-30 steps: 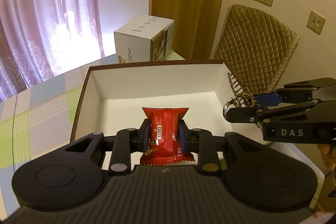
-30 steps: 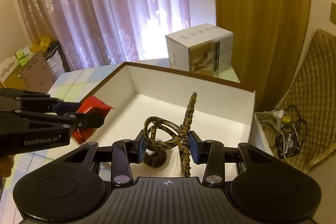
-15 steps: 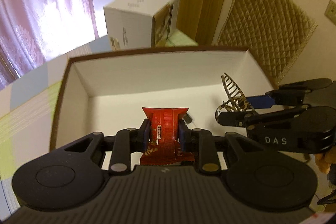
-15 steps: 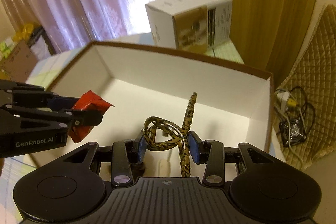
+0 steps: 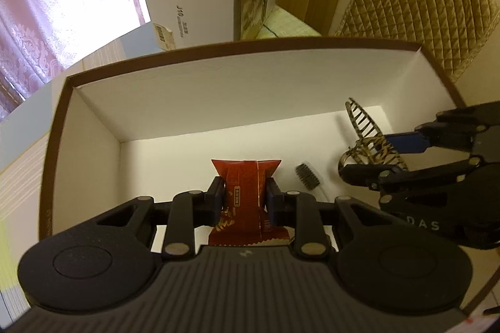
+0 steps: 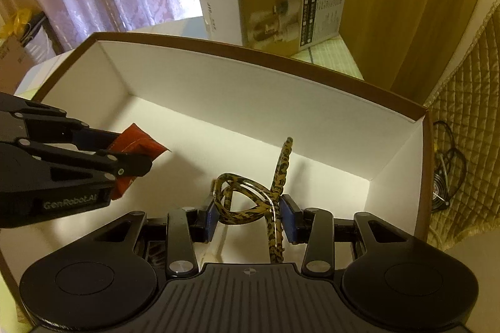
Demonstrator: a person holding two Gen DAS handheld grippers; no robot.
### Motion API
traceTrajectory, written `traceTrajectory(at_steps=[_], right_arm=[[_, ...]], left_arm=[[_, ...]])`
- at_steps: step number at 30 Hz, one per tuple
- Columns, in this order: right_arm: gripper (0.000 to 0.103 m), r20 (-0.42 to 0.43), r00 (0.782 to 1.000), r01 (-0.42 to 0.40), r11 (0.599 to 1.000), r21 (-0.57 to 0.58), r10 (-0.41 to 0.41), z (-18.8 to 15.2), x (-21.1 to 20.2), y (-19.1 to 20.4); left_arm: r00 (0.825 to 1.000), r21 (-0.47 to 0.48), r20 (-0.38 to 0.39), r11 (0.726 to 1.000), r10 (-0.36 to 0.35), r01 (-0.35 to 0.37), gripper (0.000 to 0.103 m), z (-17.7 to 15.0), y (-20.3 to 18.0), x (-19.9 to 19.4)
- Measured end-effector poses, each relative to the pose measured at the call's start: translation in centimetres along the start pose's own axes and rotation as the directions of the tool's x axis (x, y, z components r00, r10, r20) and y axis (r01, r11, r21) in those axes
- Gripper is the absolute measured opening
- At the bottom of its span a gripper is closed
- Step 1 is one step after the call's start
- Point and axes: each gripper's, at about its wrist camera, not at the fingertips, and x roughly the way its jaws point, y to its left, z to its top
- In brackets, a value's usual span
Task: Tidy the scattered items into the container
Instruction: 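Open both tools to drop the packet and clip into the box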
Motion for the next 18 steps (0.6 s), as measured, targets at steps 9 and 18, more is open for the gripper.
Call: traceTrajectory(at_steps=[9,18], right_arm=[[0.039,-0.011,1.000,0.006,1.000,0.004,-0.006,0.3,0.5,-0.2],[0.039,0.001,1.000,0.006,1.000,0.003,-0.006,0.3,0.2,-0.3]], left_arm=[[0.999,0.026,-0.011,0.999,0.041,-0.041,0.035,-0.2,0.1,0.8],[0.998,0.016,-0.002,0.997,0.069,-0.069,0.042,-0.7,1.1,0.2]])
